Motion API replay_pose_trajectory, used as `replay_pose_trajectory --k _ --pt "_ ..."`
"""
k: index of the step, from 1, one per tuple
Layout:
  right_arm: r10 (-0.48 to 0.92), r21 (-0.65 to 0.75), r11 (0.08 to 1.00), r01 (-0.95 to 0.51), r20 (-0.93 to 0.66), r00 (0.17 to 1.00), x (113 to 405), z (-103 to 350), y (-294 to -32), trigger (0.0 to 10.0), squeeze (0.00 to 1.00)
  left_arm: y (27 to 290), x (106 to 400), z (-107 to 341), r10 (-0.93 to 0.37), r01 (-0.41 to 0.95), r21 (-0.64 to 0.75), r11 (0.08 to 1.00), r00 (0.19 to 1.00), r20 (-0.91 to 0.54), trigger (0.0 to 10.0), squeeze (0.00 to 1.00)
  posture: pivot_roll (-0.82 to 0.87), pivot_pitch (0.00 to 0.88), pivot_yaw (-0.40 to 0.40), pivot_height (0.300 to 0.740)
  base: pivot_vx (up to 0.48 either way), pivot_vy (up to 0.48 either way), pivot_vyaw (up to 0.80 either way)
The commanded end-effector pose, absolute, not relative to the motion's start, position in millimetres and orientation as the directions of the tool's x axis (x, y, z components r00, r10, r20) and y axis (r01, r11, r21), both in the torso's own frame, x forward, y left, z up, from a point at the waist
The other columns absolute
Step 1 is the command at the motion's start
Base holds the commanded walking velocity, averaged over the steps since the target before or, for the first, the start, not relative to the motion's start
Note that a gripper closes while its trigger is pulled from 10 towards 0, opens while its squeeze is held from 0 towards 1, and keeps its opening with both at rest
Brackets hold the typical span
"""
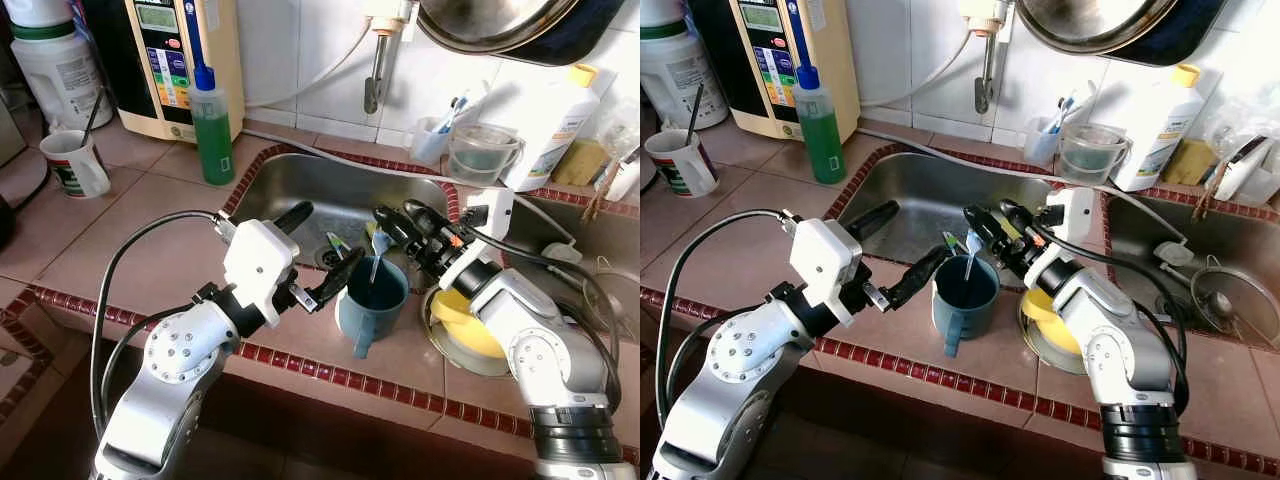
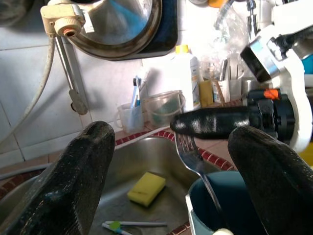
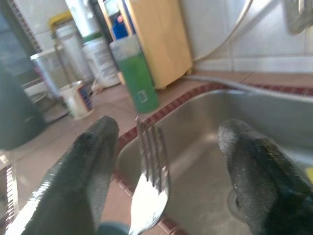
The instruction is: Kitchen organization
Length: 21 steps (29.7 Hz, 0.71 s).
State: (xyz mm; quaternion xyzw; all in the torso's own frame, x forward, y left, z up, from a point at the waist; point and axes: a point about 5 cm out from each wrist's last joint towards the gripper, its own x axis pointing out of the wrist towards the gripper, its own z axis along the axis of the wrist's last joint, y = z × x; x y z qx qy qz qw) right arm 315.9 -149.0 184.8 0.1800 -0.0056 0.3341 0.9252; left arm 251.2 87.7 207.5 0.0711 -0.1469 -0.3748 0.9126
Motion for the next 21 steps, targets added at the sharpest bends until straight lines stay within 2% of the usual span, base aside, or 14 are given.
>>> replay_pose_trajectory --k 1,2,9,21 --pt "0.63 0.347 0.692 -0.633 0.138 0.764 317.0 188.0 -151.0 1.0 0.0 84.3 247.7 209.3 -0.712 0.67 0.241 0.702 0.668 0.216 10.0 0.0 -0.14 0.09 -0.053 0.732 0.0 0.0 0.0" --pt "0.645 0.359 0.677 -0.643 0.131 0.753 315.5 187.4 -149.9 0.0 0.0 84.1 247.4 209.4 -0.71 0.669 0.239 0.704 0.67 0.217 10.0 0.0 -0.15 0.093 -0.055 0.732 0.0 0.0 0.0" --pt "0.693 0.399 0.62 -0.676 0.126 0.71 309.8 188.8 -148.3 0.0 0.0 82.5 246.5 210.5 -0.706 0.668 0.229 0.708 0.673 0.22 10.0 0.0 -0.15 0.096 -0.06 0.732 0.0 0.0 0.0" --pt "0.693 0.397 0.623 -0.674 0.119 0.711 307.9 190.1 -154.0 0.0 0.0 80.2 244.9 211.3 -0.716 0.681 0.223 0.698 0.663 0.218 10.0 0.0 -0.16 0.098 -0.055 0.732 0.0 0.0 0.0"
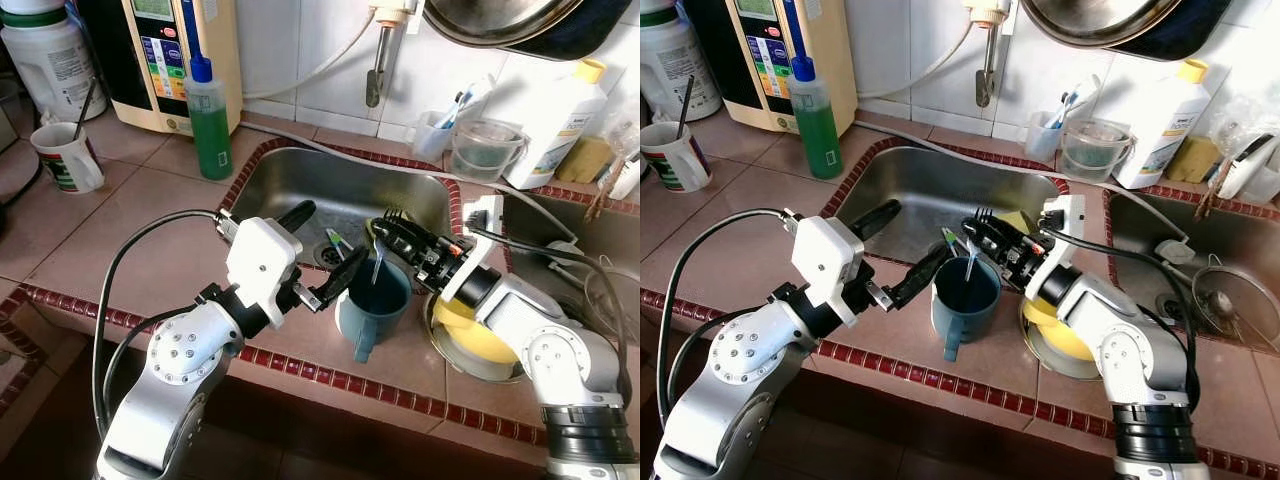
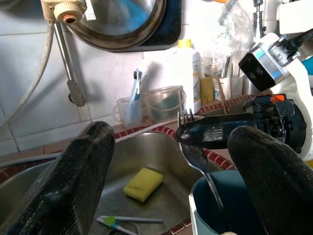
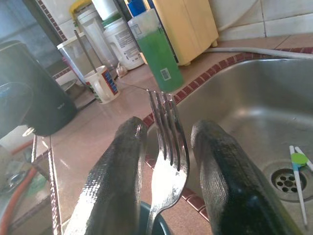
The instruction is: Kitchen organization
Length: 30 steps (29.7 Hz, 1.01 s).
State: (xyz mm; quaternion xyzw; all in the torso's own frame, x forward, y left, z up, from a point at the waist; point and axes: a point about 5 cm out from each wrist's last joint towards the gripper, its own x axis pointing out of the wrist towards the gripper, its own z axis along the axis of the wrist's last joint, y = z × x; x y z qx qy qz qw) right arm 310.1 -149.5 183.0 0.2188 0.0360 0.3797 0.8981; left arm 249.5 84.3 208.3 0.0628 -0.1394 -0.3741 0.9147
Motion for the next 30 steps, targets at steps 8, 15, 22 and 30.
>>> replay_pose_trajectory --k 8,15,22,30 --pt "0.687 0.401 0.624 -0.67 0.126 0.716 309.4 191.3 -155.8 0.0 0.0 78.0 241.3 206.7 -0.744 0.709 0.224 0.669 0.642 0.188 10.0 0.0 -0.16 0.097 -0.051 0.732 0.0 0.0 0.0" --pt "0.685 0.394 0.632 -0.668 0.119 0.718 310.9 189.8 -155.4 0.0 0.0 77.5 241.6 205.5 -0.746 0.712 0.223 0.665 0.64 0.182 10.0 0.0 -0.16 0.093 -0.05 0.732 0.0 0.0 0.0" --pt "0.692 0.389 0.622 -0.679 0.133 0.71 313.0 193.3 -153.5 0.0 0.0 76.1 242.2 206.6 -0.743 0.711 0.216 0.669 0.641 0.19 10.0 0.0 -0.15 0.083 -0.052 0.732 0.0 0.0 0.0" --pt "0.707 0.372 0.604 -0.705 0.159 0.689 313.5 198.8 -153.5 0.0 0.0 74.7 241.5 206.0 -0.746 0.714 0.216 0.666 0.639 0.19 10.0 0.0 -0.15 0.077 -0.055 0.732 0.0 0.0 0.0"
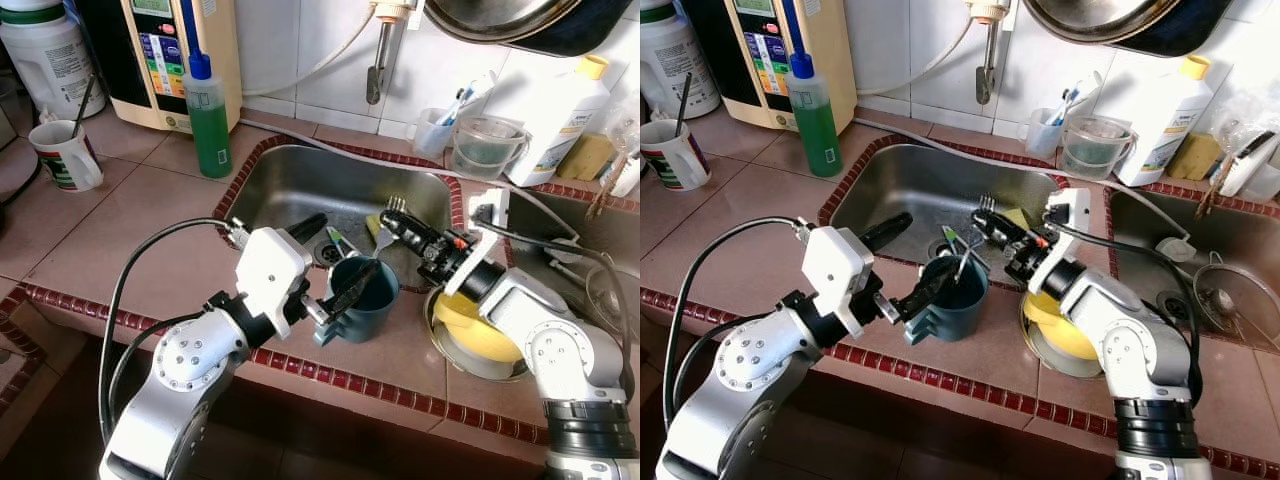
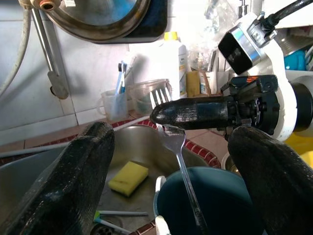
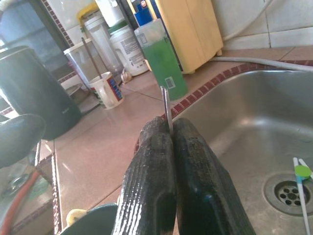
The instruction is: Kitchen organization
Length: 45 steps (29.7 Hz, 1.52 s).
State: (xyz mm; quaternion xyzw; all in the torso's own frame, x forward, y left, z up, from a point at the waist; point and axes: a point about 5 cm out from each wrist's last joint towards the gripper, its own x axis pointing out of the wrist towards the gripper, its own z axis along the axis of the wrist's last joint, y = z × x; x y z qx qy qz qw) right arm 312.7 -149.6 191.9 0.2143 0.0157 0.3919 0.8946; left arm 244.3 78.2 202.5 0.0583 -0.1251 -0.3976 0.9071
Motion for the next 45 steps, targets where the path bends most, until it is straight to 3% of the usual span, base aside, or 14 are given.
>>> replay_pose_trajectory --k 1,2,3,4,34,45 --pt "0.712 0.361 0.598 -0.716 0.171 0.681 313 201 -153 1.3 0.0 75 241 206 -0.746 0.714 0.217 0.666 0.637 0.191 10.0 0.0 -0.15 0.077 -0.055 0.732 0.0 0.0 0.0" --pt "0.715 0.358 0.595 -0.72 0.174 0.678 313 202 -153 1.3 0.0 74 241 206 -0.747 0.715 0.217 0.665 0.637 0.192 10.0 0.0 -0.15 0.077 -0.055 0.732 0.0 0.0 0.0" --pt "0.722 0.351 0.585 -0.732 0.187 0.666 312 204 -153 6.6 0.0 74 242 206 -0.747 0.714 0.217 0.665 0.637 0.192 10.0 0.0 -0.15 0.077 -0.055 0.732 0.0 0.0 0.0" --pt "0.726 0.346 0.578 -0.739 0.195 0.659 311 206 -152 10.0 0.0 74 242 206 -0.747 0.715 0.217 0.665 0.637 0.192 10.0 0.0 -0.15 0.077 -0.055 0.732 0.0 0.0 0.0" --pt "0.736 0.157 0.515 -0.843 0.424 0.528 313 293 -174 10.0 0.0 73 245 208 -0.748 0.717 0.212 0.664 0.634 0.196 10.0 0.0 -0.17 0.088 -0.042 0.732 0.0 0.0 0.0" --pt "0.673 0.127 0.585 -0.801 0.476 0.567 317 308 -190 10.0 0.0 81 254 208 -0.719 0.687 0.21 0.695 0.667 0.197 10.0 0.0 -0.17 0.083 -0.04 0.732 0.0 0.0 0.0"
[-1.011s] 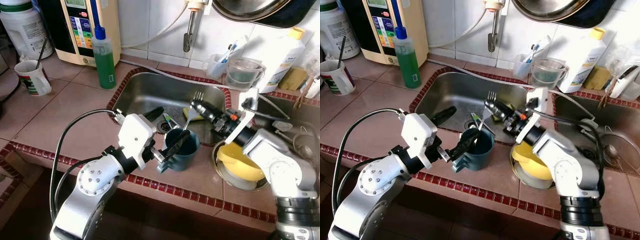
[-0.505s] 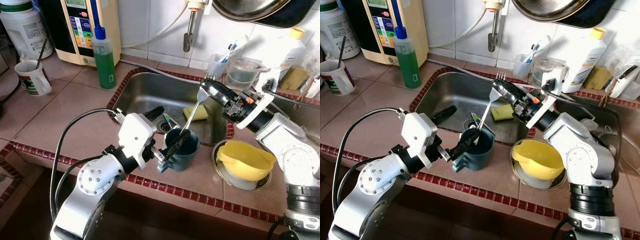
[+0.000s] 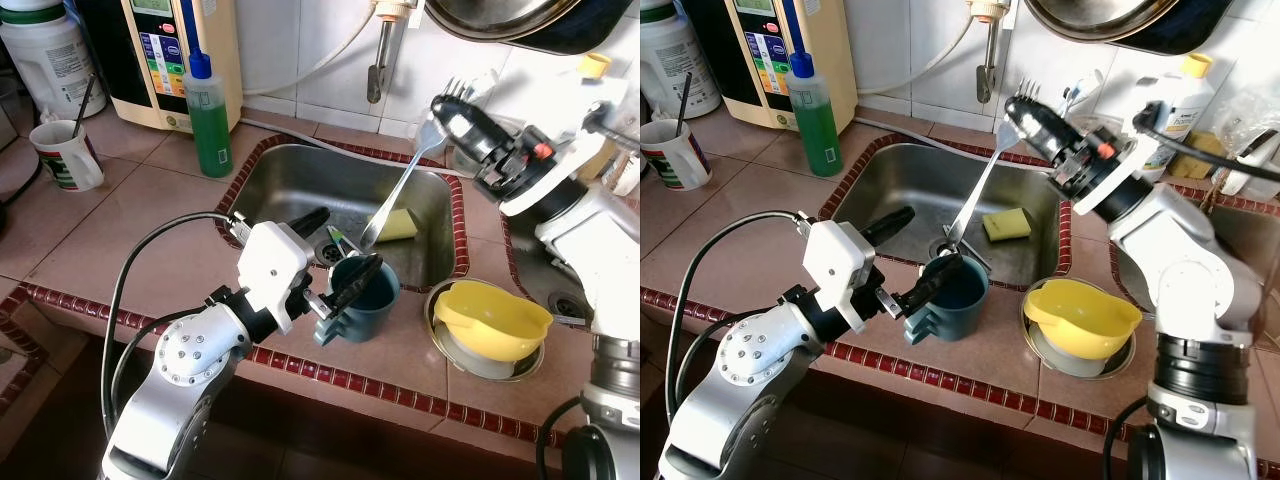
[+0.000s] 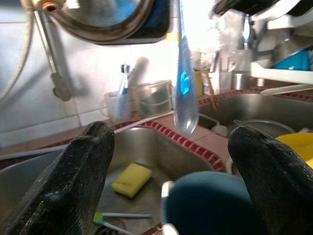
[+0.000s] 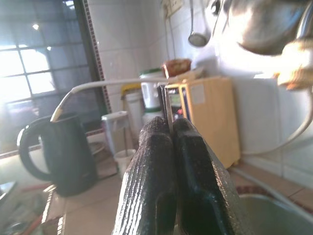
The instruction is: Kitchen organization
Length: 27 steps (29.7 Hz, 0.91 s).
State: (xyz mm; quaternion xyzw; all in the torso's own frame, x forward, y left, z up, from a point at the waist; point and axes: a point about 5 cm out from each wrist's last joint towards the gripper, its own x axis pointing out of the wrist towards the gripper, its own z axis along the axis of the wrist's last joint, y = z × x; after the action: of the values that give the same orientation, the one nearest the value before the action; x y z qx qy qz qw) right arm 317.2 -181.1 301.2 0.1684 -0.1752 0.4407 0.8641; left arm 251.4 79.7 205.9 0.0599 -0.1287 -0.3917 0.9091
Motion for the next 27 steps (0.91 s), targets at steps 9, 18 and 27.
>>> replay_pose_trajectory --k 9,18,27 --pt "0.54 0.154 0.699 -0.698 0.526 0.657 323 310 -214 10.0 0.0 92 264 213 -0.699 0.66 0.234 0.714 0.686 0.2 10.0 0.0 -0.17 0.072 -0.034 0.732 0.0 0.0 0.0" --pt "0.33 0.262 0.809 -0.527 0.539 0.775 328 291 -234 10.0 0.0 107 282 222 -0.658 0.611 0.248 0.752 0.719 0.223 10.0 0.0 -0.18 0.051 -0.034 0.732 0.0 0.0 0.0" --pt "0.256 0.299 0.848 -0.438 0.492 0.832 332 272 -245 10.0 0.0 93 277 220 -0.705 0.662 0.243 0.709 0.675 0.217 10.0 0.0 -0.19 0.051 -0.023 0.732 0.0 0.0 0.0"
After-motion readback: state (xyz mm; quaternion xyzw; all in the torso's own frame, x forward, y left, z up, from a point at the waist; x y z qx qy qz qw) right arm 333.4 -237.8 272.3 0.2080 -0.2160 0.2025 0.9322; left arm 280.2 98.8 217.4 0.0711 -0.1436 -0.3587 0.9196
